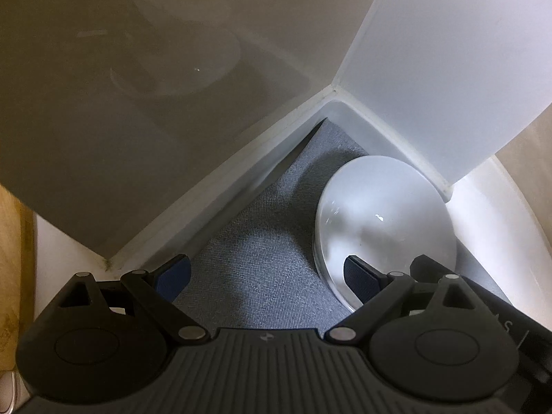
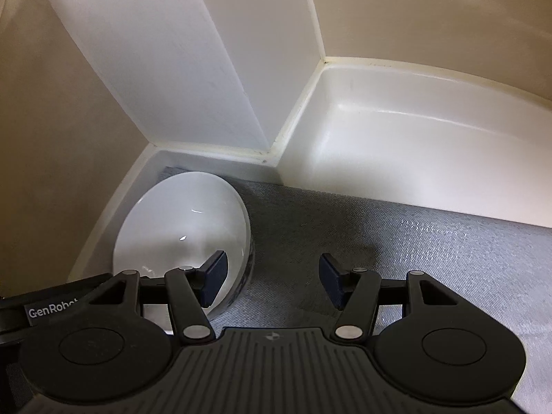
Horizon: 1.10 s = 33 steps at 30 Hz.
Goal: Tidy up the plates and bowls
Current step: 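Move both tools to the blue-patterned white bowl and close on its rim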
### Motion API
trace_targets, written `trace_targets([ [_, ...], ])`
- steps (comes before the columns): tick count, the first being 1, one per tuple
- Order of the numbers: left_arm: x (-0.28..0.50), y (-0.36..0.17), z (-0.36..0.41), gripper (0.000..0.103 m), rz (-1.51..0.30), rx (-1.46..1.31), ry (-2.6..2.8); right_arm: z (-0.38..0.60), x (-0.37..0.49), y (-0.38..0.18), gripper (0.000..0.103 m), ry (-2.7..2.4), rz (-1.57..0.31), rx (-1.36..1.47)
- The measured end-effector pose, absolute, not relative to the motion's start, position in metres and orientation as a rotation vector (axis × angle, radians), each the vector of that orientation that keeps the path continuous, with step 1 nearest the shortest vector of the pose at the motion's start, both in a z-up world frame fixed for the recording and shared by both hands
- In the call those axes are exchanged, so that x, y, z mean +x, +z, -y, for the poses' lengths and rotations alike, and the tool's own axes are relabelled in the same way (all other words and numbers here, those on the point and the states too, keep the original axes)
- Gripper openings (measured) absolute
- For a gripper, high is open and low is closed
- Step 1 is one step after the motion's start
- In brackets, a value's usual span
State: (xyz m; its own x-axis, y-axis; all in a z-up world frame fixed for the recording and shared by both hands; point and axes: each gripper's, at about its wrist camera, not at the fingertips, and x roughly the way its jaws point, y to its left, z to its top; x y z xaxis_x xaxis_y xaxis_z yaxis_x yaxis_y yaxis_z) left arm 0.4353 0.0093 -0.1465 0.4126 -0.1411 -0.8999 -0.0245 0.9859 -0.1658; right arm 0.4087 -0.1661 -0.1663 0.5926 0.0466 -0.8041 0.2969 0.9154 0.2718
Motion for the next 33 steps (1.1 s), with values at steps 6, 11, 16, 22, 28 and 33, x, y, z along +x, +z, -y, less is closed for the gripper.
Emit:
trace_targets([
  [6,0.443,-0.156,-0.007,0.097,-1.157,-0.147,-0.057,0.167,0.416,-0.178,0.061,-0.152,-0.951,0.402],
  [11,0.445,-0.158,-0.007,0.097,-1.155,-0.138,-0.048,0.167,0.420,-0.183,0.061,-0.151,-0.953,0.398],
  [16,0.445,-0.159,-0.005,0.099,-1.153,-0.142,-0.044,0.167,0.422,-0.185,0.061,-0.151,-0.948,0.381],
  [22,0.444,-0.158,-0.003,0.101,-1.158,-0.141,-0.041,0.168,0.422,-0.185,0.061,-0.154,-0.941,0.376],
  [28,0.447,-0.159,-0.002,0.101,-1.159,-0.140,-0.042,0.168,0.423,-0.187,0.061,-0.158,-0.937,0.377],
  [33,0.449,-0.161,-0.003,0.102,-1.160,-0.142,-0.040,0.169,0.422,-0.186,0.061,-0.162,-0.935,0.380],
])
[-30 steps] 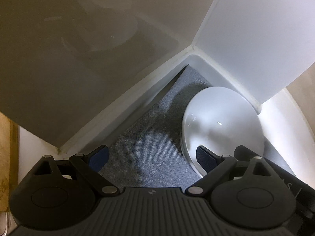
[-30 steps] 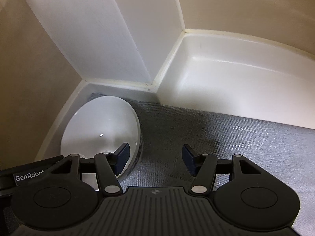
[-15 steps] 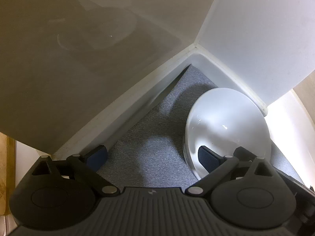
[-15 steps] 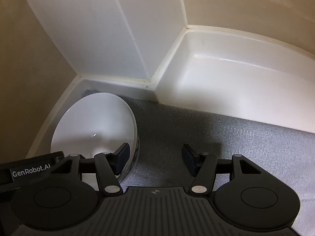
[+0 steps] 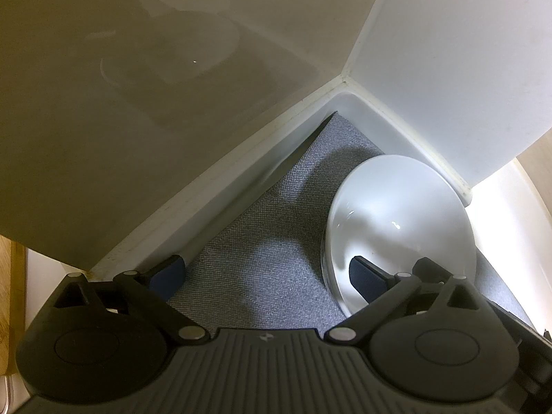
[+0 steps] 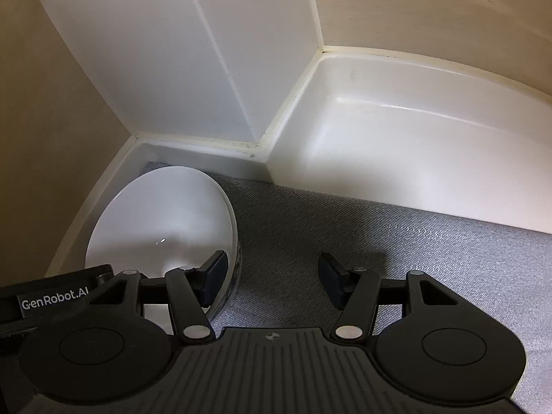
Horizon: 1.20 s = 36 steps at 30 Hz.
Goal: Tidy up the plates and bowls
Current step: 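Move both tools to the blue-patterned white bowl and close on its rim, then lift the blue-patterned bowl with both tools and lower it into the teal bowl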
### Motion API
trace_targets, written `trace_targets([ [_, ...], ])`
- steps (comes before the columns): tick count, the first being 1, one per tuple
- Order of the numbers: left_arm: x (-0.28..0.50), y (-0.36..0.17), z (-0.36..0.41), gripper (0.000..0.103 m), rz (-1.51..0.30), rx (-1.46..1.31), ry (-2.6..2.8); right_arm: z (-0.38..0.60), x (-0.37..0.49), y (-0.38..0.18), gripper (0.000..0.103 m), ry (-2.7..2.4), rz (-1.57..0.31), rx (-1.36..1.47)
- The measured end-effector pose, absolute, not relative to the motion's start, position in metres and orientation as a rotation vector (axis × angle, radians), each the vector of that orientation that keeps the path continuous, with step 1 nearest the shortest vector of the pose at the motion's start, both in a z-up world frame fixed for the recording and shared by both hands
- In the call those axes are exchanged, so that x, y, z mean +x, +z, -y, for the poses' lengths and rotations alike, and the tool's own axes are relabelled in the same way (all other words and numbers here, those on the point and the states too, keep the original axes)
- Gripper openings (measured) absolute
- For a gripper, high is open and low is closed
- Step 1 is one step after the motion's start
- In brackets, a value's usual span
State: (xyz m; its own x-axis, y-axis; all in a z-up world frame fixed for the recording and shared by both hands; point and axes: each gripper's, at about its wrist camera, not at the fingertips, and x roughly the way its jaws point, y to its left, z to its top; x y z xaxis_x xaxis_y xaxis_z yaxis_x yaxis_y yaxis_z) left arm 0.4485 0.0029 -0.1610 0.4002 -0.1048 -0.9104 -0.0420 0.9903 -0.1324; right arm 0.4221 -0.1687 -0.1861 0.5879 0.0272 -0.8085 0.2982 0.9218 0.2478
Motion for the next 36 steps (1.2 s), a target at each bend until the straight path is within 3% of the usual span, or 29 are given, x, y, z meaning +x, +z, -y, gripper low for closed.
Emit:
trace_targets([
  [15,0.452,-0.162,-0.001,0.102,-1.180,-0.135,-0.034,0.169,0.421,-0.185,0.061,-0.160,-0.924,0.373],
  [16,0.452,-0.162,-0.001,0.101,-1.185,-0.130,-0.044,0.168,0.420,-0.184,0.055,-0.160,-0.922,0.364],
  [17,0.452,-0.162,0.000,0.097,-1.186,-0.119,-0.056,0.166,0.420,-0.184,0.048,-0.141,-0.917,0.356],
  [18,0.451,-0.160,0.001,0.090,-1.177,-0.103,-0.051,0.164,0.420,-0.183,0.029,-0.111,-0.919,0.360],
  [19,0.449,-0.157,0.002,0.085,-1.156,-0.088,-0.067,0.162,0.420,-0.183,0.018,-0.097,-0.923,0.367],
  [20,0.446,-0.154,0.004,0.073,-1.137,-0.071,-0.093,0.160,0.420,-0.182,0.016,-0.089,-0.922,0.366],
  [21,0.445,-0.151,0.005,0.050,-1.135,-0.071,-0.130,0.157,0.421,-0.181,0.011,-0.077,-0.922,0.356],
  [24,0.444,-0.150,0.006,0.018,-1.193,-0.116,-0.209,0.150,0.421,-0.175,0.011,-0.065,-0.923,0.339],
  [36,0.434,-0.140,0.006,0.014,-1.200,-0.075,-0.297,0.148,0.404,-0.165,0.012,-0.095,-0.962,0.352],
])
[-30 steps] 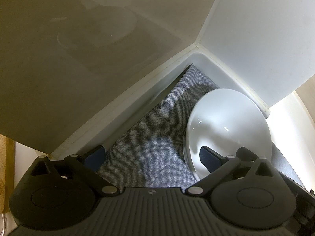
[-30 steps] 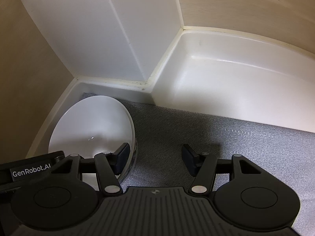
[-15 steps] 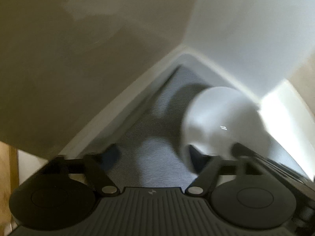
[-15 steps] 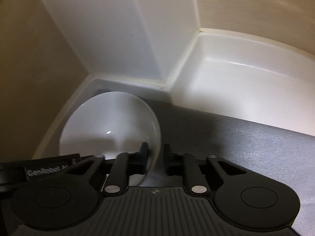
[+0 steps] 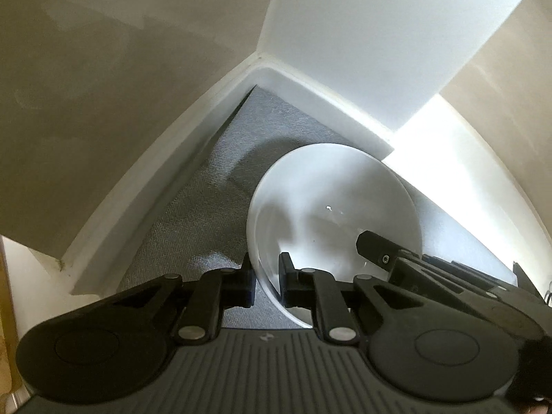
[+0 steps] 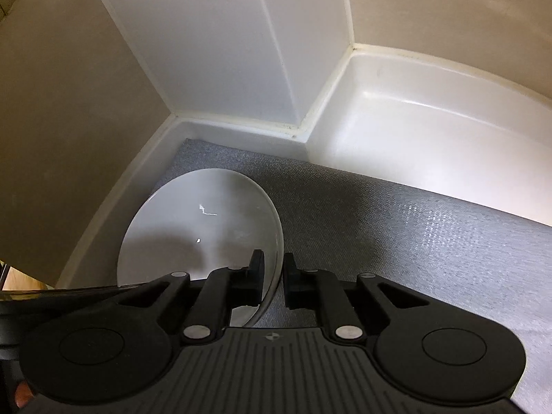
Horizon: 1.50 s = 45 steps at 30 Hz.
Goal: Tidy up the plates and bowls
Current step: 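Lift the blue-patterned bowl with both tools and lower it into the teal bowl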
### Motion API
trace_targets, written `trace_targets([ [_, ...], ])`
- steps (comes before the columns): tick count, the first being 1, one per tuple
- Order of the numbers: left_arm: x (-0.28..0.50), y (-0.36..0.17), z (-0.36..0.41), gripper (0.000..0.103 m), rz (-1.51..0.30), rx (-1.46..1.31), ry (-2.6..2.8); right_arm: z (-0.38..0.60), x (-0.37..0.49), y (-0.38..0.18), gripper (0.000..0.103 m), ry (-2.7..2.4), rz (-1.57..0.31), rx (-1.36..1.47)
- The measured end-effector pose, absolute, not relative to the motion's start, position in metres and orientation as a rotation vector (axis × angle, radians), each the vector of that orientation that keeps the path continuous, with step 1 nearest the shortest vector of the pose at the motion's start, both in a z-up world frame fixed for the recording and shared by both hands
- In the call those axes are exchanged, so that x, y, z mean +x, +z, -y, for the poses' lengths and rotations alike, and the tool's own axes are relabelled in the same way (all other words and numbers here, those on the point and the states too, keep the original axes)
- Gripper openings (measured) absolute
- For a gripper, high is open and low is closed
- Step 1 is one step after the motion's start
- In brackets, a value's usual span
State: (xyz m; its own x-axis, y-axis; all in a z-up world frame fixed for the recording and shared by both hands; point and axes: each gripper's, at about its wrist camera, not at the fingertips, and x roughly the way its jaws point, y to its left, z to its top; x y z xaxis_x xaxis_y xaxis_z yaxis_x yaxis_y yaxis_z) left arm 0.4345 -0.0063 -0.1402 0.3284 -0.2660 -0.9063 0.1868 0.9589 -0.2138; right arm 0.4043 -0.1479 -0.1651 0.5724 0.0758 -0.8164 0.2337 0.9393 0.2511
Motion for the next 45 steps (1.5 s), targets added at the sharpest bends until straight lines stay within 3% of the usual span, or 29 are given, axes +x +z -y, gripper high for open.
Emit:
trace_targets([
  [25,0.371,-0.083,-0.012,0.014,-1.080,-0.032,-0.450,0.112,0.309,-0.087,0.013,-0.169,-0.833,0.315],
  [45,0.298,-0.081,-0.030,0.015,-1.086,0.116,-0.542,0.071,0.218,-0.085,0.015,-0.191,-0.870,0.361],
])
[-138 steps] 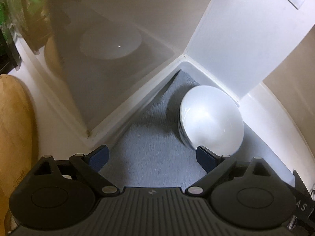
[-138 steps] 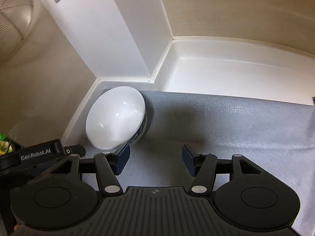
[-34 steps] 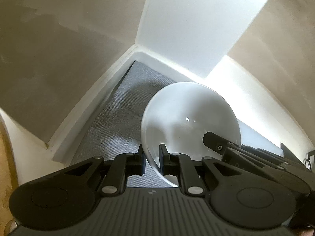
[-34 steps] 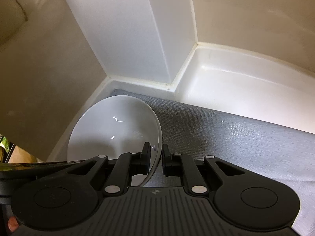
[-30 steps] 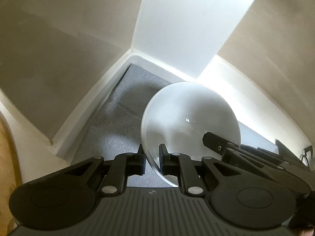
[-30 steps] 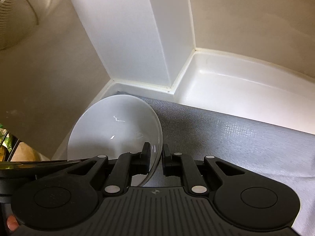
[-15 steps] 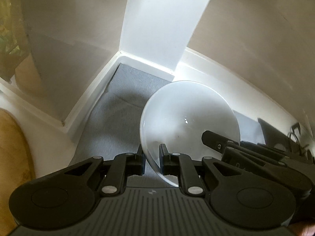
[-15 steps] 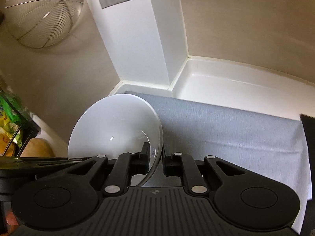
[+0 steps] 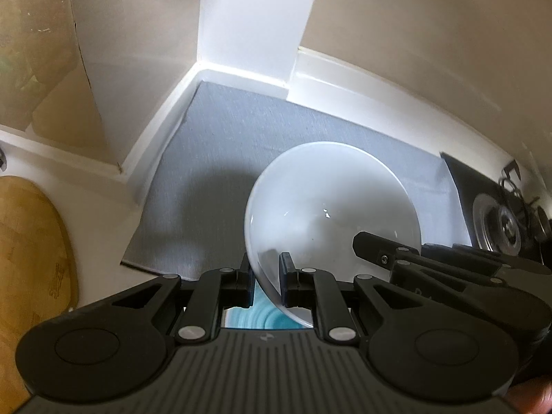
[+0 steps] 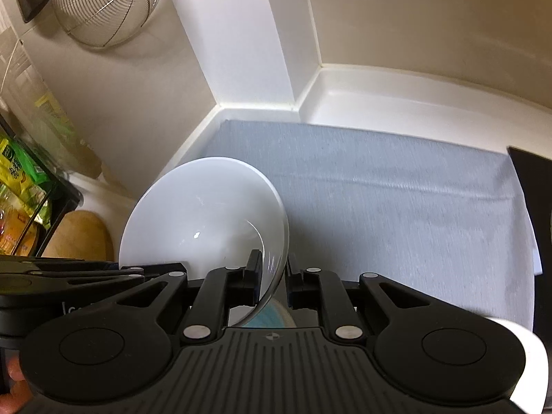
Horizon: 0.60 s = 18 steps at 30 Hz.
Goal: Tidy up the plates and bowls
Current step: 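Lift the blue-patterned bowl with both tools and lower it into the teal bowl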
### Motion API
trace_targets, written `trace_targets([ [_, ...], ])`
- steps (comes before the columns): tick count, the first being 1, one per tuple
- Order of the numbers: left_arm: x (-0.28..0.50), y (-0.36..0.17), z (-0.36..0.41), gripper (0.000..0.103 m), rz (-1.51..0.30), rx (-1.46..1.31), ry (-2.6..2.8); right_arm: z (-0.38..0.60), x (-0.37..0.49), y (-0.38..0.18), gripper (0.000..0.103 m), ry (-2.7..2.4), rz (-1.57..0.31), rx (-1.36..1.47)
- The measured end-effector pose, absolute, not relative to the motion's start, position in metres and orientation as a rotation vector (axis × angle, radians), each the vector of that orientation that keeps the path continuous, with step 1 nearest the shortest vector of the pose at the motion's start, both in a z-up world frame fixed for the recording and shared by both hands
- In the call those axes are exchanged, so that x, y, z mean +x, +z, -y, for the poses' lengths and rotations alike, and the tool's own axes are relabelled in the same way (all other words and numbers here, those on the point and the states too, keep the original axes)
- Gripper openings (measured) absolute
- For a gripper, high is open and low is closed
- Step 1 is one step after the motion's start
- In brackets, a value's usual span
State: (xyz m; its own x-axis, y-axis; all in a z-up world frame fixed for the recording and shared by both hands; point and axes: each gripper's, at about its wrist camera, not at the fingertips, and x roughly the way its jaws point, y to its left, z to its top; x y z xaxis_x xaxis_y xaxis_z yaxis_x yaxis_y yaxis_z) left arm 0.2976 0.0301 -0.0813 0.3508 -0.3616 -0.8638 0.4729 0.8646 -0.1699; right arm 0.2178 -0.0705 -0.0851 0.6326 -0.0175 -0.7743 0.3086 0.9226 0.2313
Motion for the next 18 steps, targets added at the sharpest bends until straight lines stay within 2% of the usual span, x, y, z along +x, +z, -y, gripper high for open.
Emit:
trace_targets([
  [18,0.265,-0.088,-0.052,0.015,-1.128,0.175,-0.557,0.049,0.190,-0.098,0.015,-0.176,-0.947,0.370],
])
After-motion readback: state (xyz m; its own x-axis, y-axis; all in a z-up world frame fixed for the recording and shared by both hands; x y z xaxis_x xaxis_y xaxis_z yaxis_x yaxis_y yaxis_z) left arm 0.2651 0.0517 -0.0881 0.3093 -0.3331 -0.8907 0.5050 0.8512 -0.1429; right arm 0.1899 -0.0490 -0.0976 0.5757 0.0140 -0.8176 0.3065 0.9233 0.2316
